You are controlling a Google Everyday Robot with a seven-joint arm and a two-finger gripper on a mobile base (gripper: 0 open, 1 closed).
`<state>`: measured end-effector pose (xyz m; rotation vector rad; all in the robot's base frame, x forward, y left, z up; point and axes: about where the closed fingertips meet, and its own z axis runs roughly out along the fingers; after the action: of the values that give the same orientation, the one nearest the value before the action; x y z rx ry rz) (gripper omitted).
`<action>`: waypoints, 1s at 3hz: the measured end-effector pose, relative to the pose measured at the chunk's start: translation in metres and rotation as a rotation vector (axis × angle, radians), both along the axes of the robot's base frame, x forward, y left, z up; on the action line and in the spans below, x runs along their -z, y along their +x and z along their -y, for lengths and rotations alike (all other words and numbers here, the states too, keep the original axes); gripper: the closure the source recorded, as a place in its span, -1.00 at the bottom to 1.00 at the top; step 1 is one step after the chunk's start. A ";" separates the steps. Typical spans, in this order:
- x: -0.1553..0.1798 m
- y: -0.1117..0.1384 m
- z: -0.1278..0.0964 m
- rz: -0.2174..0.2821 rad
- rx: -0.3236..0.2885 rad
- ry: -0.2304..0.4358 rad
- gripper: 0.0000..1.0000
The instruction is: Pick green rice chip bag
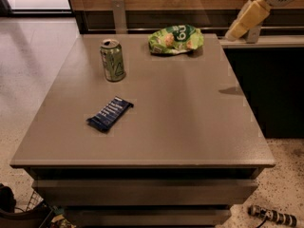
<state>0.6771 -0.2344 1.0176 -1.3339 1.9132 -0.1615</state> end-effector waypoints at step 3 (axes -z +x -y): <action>0.033 0.059 -0.055 -0.001 -0.093 0.136 -1.00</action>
Offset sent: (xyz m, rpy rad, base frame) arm 0.0355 0.0294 -0.0076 0.0996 -0.0252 0.0623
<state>0.7365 -0.1794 0.9846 -1.3281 1.8255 0.0152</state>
